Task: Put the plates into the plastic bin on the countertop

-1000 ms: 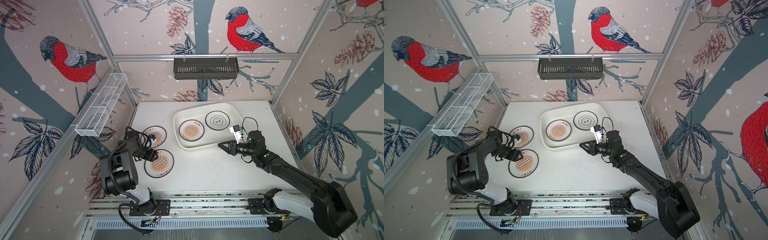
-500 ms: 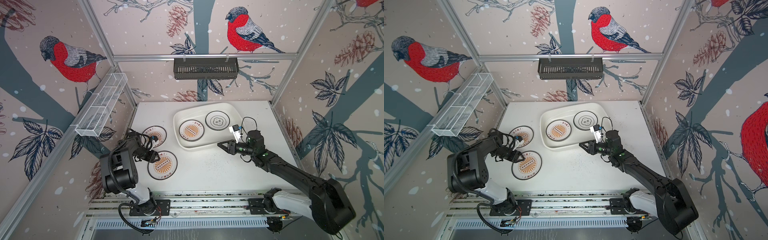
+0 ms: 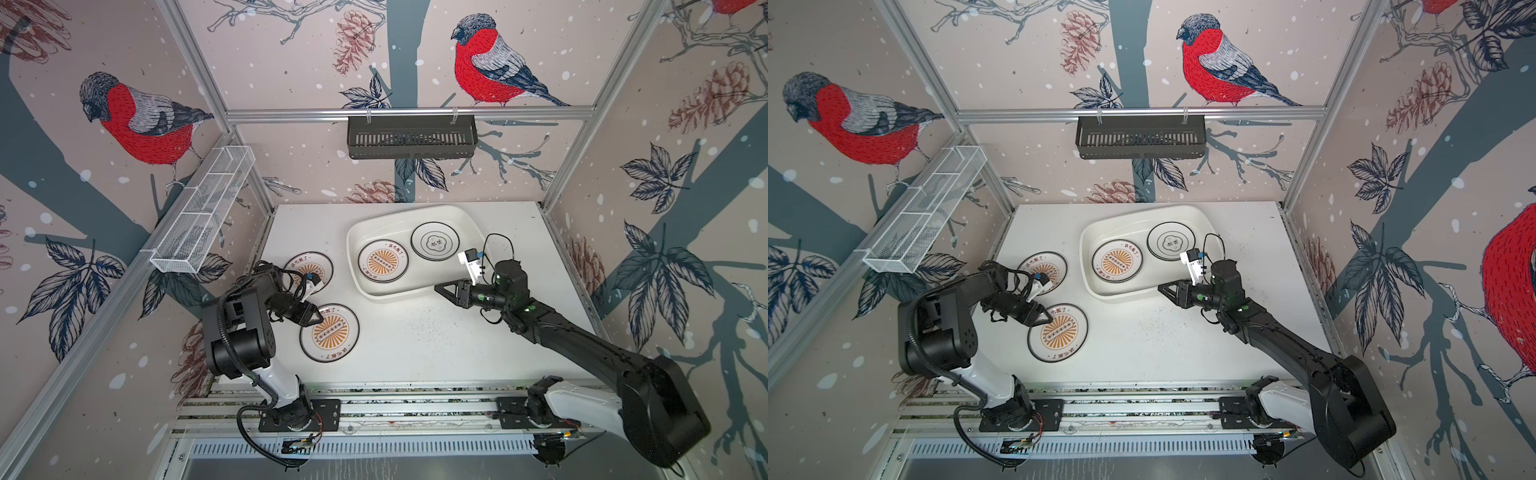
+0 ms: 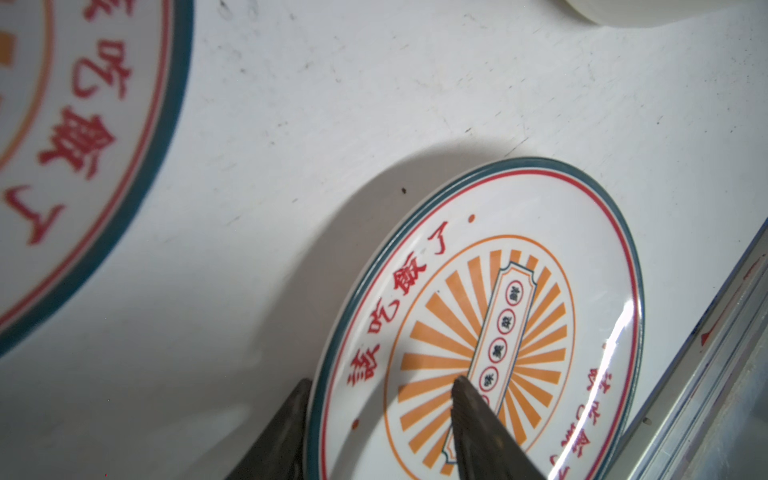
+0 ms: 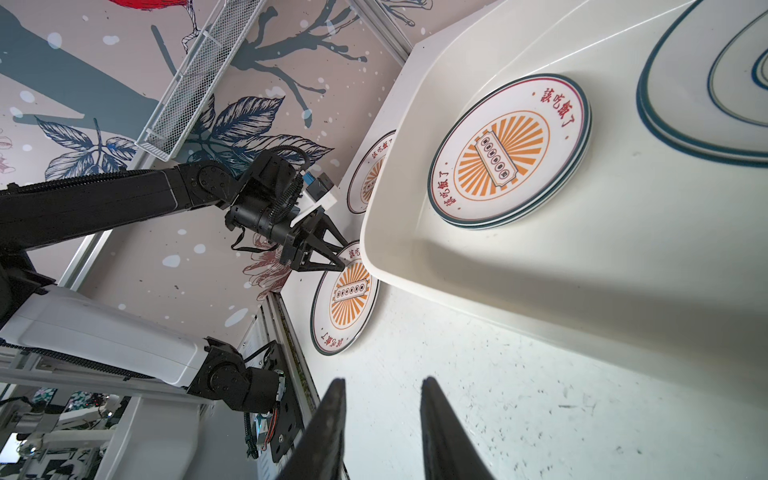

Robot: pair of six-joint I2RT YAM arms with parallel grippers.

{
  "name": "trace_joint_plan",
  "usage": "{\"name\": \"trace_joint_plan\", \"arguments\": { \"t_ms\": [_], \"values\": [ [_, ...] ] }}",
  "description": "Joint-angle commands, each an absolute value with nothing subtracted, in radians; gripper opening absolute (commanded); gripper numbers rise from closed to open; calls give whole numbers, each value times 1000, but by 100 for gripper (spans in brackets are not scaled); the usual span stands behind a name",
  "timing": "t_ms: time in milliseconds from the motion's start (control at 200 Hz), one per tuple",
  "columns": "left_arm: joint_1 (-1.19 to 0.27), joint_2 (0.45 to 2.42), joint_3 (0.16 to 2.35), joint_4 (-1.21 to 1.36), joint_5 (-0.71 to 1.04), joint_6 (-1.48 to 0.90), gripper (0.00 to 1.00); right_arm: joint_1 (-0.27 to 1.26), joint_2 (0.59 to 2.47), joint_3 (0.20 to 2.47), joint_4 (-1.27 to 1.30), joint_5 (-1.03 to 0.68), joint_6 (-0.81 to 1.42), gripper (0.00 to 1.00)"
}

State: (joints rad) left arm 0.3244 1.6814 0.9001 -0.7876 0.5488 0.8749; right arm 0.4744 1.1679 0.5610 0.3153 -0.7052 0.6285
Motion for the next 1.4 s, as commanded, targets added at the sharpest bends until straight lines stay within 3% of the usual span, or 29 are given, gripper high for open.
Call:
{"name": "trace_joint_plan", "arguments": {
  "t_ms": [0, 700, 1206, 1396],
  "values": [
    [325, 1700, 897, -836, 552, 934, 54, 478, 1161, 559, 353, -714, 644, 32],
    [345, 1738, 880, -849, 598, 1000, 33, 488, 1149, 560, 347, -699, 665, 31],
    [367, 1770, 883, -870, 634, 1040, 32, 498, 1155, 555, 368, -693, 682, 31],
    [368, 1780, 886, -874, 633, 1049, 22, 501, 1152, 551, 375, -691, 687, 30]
  ]
}}
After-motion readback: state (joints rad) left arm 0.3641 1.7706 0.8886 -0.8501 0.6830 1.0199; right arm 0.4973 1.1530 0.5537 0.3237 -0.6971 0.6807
